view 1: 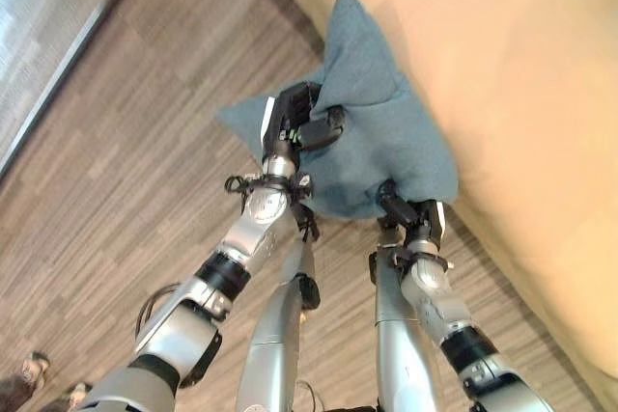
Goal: Pick up all the scattered cushions and arrange them neatly on the sofa.
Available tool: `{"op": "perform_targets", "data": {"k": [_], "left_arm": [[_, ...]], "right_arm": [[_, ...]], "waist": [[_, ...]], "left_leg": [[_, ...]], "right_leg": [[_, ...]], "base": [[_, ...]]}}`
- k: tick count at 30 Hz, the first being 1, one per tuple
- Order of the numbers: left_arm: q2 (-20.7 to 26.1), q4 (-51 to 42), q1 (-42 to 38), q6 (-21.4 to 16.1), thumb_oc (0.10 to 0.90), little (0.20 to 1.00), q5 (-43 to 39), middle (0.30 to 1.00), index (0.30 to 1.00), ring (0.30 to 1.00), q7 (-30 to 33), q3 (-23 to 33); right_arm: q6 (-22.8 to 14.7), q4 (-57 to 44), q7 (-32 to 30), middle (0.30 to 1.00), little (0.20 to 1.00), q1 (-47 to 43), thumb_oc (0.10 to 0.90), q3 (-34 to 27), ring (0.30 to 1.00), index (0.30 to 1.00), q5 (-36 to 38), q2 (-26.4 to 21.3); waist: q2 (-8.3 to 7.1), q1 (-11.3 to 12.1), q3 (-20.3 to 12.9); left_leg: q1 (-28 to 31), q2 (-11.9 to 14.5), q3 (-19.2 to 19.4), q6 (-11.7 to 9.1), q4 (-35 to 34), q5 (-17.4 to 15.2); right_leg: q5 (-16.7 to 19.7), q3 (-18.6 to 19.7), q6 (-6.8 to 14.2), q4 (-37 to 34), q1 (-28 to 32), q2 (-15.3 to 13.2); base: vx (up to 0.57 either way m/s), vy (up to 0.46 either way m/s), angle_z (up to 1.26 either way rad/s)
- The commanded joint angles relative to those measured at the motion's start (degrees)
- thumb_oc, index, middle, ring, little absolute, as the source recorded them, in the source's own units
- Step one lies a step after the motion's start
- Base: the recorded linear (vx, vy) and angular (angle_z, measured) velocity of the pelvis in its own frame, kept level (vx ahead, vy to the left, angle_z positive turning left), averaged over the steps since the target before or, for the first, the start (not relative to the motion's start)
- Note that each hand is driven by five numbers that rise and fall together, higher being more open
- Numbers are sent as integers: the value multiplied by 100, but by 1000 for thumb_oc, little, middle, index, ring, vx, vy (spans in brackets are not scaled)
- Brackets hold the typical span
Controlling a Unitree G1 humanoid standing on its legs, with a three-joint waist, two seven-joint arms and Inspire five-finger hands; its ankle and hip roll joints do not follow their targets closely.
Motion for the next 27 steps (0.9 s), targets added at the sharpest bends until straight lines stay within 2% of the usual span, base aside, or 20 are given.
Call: {"op": "perform_targets", "data": {"k": [1, 3, 4, 7, 9, 11, 13, 16, 17, 18, 19, 20, 21, 22, 23, 24, 25, 26, 27], "left_arm": [[-729, -953, -39, -909, 400, 300, 216, 300, 300, 300, -653, -163], [-638, -1240, 521, -963, 400, 300, 105, 300, 300, 300, -781, 27], [-580, -1305, 661, -987, 400, 300, 102, 300, 300, 300, -812, 33], [-416, -1517, 869, -962, 400, 300, 94, 300, 300, 300, -897, 130], [-400, -1562, 944, -917, 400, 300, 54, 300, 300, 300, -930, 127], [-367, -1625, 983, -849, 400, 300, 74, 300, 300, 300, -893, 167], [-321, -1651, 1064, -793, 400, 300, 171, 300, 300, 300, -857, 206], [-307, -1615, 1132, -704, 400, 300, 404, 300, 300, 300, -826, 212], [-308, -1615, 1134, -704, 400, 300, 405, 300, 300, 300, -825, 212], [-255, -1581, 1278, -614, 400, 300, 482, 300, 300, 300, -843, 272], [-226, -1610, 1378, -588, 400, 300, 525, 300, 300, 300, -895, 324], [-185, -1596, 1534, -511, 400, 300, 672, 300, 300, 300, -1001, 340], [-224, -1563, 1499, -380, 400, 300, 717, 300, 300, 300, -1069, 256], [-228, -1563, 1500, -376, 400, 300, 718, 300, 300, 300, -1069, 251], [-311, -1459, 1430, -331, 400, 300, 795, 300, 300, 300, -1032, 153], [-380, -1302, 1413, -352, 400, 300, 793, 300, 300, 300, -1049, 116], [-393, -1189, 1334, -323, 400, 300, 774, 300, 300, 300, -1048, 96], [-390, -1086, 1182, -287, 400, 300, 824, 300, 300, 300, -947, 53], [-426, -1051, 1141, -275, 400, 300, 843, 300, 300, 300, -856, 63]], "right_arm": [[-687, -1167, 447, 300, 300, -185, 400, -44, 300, 300, -586, 175], [-705, -1531, 528, 300, 300, 188, 400, -104, 300, 300, -843, 165], [-675, -1594, 559, 300, 300, 317, 400, -110, 300, 300, -926, 143], [-629, -1890, 706, 300, 300, 563, 400, -170, 300, 300, -1067, 29], [-593, -1979, 807, 300, 300, 710, 400, -179, 300, 300, -1086, 14], [-485, -2110, 899, 300, 300, 762, 400, -163, 300, 300, -1232, -53], [-424, -2241, 993, 300, 300, 800, 400, -90, 300, 300, -1346, -94], [-353, -2339, 1213, 300, 300, 876, 400, -74, 300, 300, -1419, -147], [-353, -2340, 1213, 300, 300, 878, 400, -74, 300, 300, -1419, -147], [-287, -2304, 1350, 300, 300, 906, 400, -71, 300, 300, -1419, -159], [-261, -2283, 1381, 300, 300, 953, 400, -91, 300, 300, -1453, -154], [-239, -2266, 1403, 300, 300, 1033, 400, -101, 300, 300, -1539, -163], [-264, -2380, 1357, 300, 300, 1076, 400, -127, 300, 300, -1555, -203], [-260, -2389, 1355, 300, 300, 1086, 400, -131, 300, 300, -1556, -204], [-272, -2414, 1248, 300, 300, 1156, 400, -194, 300, 300, -1519, -151], [-273, -2506, 1235, 300, 300, 1284, 400, -312, 300, 300, -1541, -227], [-284, -2645, 1257, 300, 300, 1305, 400, -374, 300, 300, -1570, -308], [-261, -2665, 1156, 300, 300, 1288, 400, -376, 300, 300, -1623, -349], [-215, -2701, 1106, 300, 300, 1290, 400, -379, 300, 300, -1706, -389]], "waist": [[-34, 152, -491], [-98, 238, -831], [-137, 263, -969], [-157, 326, -1423], [-122, 329, -1674], [-80, 314, -1799], [-42, 264, -1844], [-42, 190, -2014], [-40, 186, -2005], [-83, 222, -2241], [-44, 272, -2324], [-91, 292, -2519], [-129, 251, -2580], [-130, 252, -2568], [-166, 52, -2652], [-189, 18, -2695], [-253, -81, -2701], [-381, -98, -2628], [-424, -93, -2601]], "left_leg": [[502, 332, -160, -416, 1051, -2166], [909, 336, -201, -404, 891, -2184], [989, 345, -172, -377, 835, -2024], [1579, 358, -226, -351, 714, -2129], [1990, 362, -264, -289, 663, -2234], [2412, 381, -190, -189, 622, -2358], [2846, 469, -44, -114, 578, -2504], [3512, 525, 152, -212, 283, -2572], [3527, 529, 149, -214, 276, -2570], [4048, 521, 369, -359, -54, -2443], [4307, 550, 344, -446, -136, -2479], [4697, 520, 497, -564, -103, -2373], [4711, 537, 463, -567, 43, -2383], [4720, 547, 461, -576, 62, -2393], [4736, 675, 460, -710, 435, -2220], [4558, 833, 589, -776, 981, -2133], [4306, 1044, 681, -963, 1945, -1786], [3812, 1270, 583, -1174, 3152, -1435], [3551, 1335, 529, -1072, 3611, -1548]], "right_leg": [[675, -215, -109, -1768, 1354, -80], [651, -350, -105, -1905, 1771, -105], [793, -407, -127, -1977, 1868, -122], [769, -565, -116, -1985, 2365, -212], [833, -597, -89, -1669, 2515, -298], [1092, -708, -33, -1038, 2602, -418], [983, -876, -66, -412, 2599, -396], [385, -1570, -148, -666, 2681, 12], [385, -1575, -149, -673, 2698, 15], [496, -2514, -111, -1227, 2602, 313], [399, -2940, -44, -1350, 2644, 382], [467, -3688, -182, -1711, 2861, 395], [370, -3583, -318, -2019, 3192, 506], [378, -3589, -329, -2058, 3228, 524], [358, -3114, -472, -2234, 3396, 723], [313, -2988, -576, -2341, 3590, 783], [290, -2902, -719, -2417, 3754, 828], [267, -2736, -908, -2431, 3855, 843], [210, -2592, -1012, -2437, 3904, 892]], "base": [[113, -13, -4], [100, -14, 0], [75, -14, 9], [180, 69, 7], [219, 118, 4], [193, 151, 13], [185, 119, -8], [194, 10, -30], [382, -47, -30], [496, -60, -33], [819, -156, -36], [639, -209, -99], [436, -187, -91], [288, -208, -72], [282, -195, 32], [383, -286, 37], [264, -297, 36], [214, -281, 4], [105, -190, -26]]}}
